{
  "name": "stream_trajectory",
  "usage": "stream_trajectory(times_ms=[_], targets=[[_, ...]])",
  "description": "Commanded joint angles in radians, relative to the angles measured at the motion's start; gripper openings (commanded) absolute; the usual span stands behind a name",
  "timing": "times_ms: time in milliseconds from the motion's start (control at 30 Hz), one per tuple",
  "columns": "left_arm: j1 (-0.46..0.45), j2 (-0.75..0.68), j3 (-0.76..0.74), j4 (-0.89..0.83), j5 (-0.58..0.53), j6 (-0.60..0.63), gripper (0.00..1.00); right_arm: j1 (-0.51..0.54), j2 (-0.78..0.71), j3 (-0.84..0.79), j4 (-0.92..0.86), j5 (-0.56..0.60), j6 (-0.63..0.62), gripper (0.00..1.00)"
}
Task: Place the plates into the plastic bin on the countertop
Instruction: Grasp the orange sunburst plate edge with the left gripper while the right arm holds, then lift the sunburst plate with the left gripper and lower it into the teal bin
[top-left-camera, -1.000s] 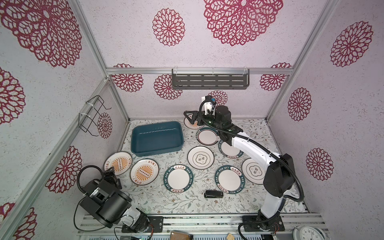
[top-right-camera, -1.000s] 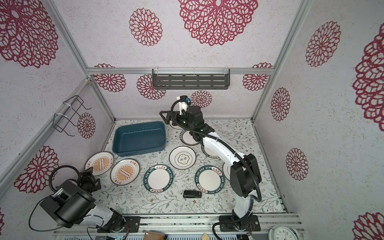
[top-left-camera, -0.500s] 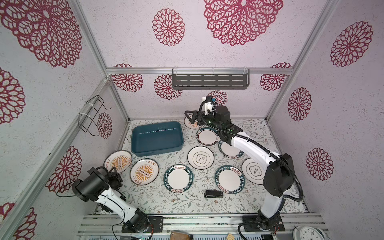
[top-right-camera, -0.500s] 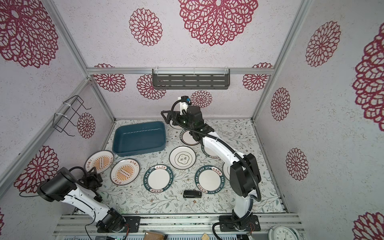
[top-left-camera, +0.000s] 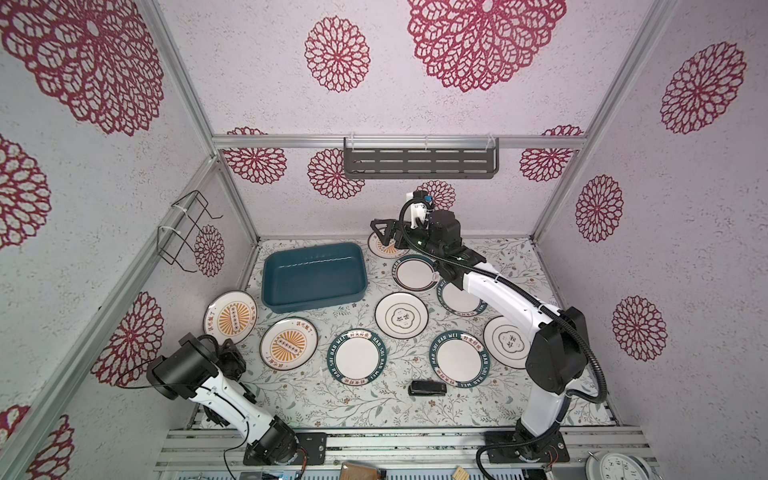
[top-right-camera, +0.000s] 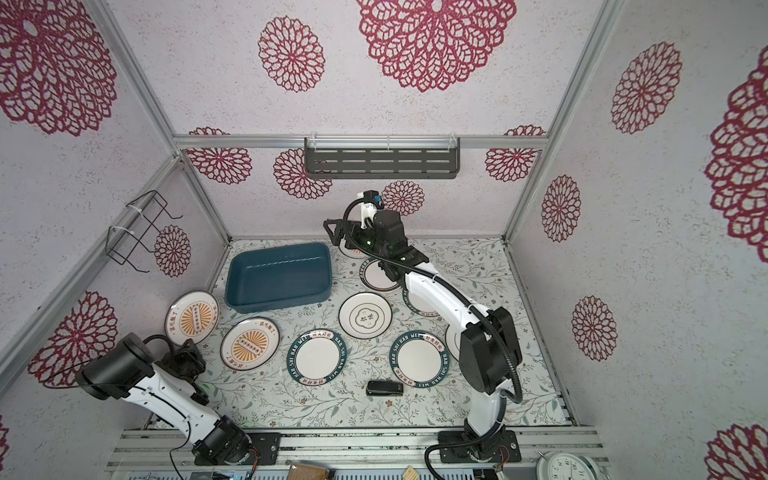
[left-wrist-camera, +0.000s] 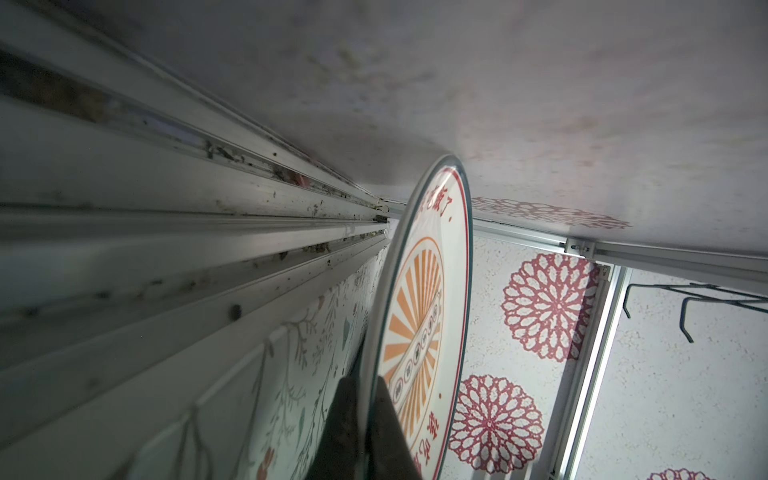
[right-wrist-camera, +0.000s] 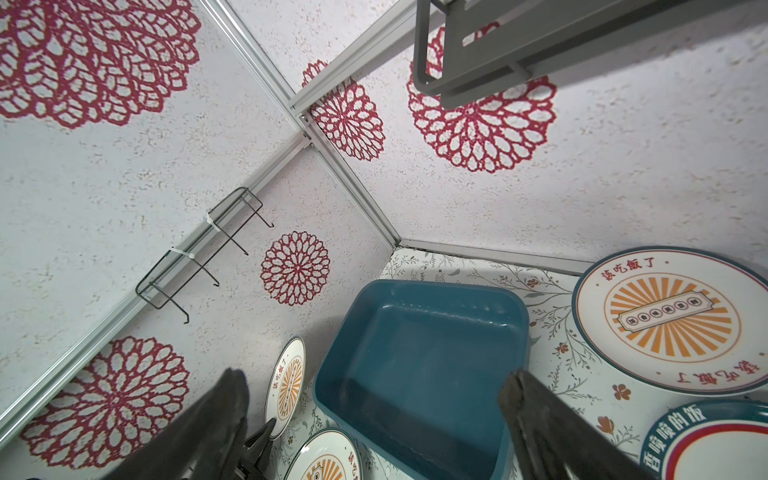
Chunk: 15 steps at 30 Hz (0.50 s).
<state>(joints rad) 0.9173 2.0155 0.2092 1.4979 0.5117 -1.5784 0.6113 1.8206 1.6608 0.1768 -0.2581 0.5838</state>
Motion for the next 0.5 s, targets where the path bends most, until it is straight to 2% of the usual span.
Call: stream_trajectory(times_ms=[0, 133, 300, 367, 467], targets=[[-0.022, -0.041, -0.042, -0.084, -0.047, -0.068, 0.03, 0.001, -0.007, 0.026, 0.035, 0.011, -0.011, 0.99], [-0.033, -0.164, -0.083, -0.137, -0.079, -0.093, 0.01, 0.001, -0.011, 0.015, 0.041, 0.006, -0.013, 0.99], [-0.096, -0.363, -0.084, -0.273, -0.084, -0.110, 0.00, 0.001, -0.013, 0.011, 0.033, 0.004, -0.023, 0.99], [-0.138, -0.489, -0.055, -0.434, -0.100, -0.087, 0.00, -0.001, -0.016, 0.010, 0.027, 0.002, -0.028, 0.99], [-0.223, -0.736, 0.081, -0.910, -0.116, 0.053, 0.00, -0.001, -0.021, 0.004, 0.017, 0.007, -0.038, 0.99]])
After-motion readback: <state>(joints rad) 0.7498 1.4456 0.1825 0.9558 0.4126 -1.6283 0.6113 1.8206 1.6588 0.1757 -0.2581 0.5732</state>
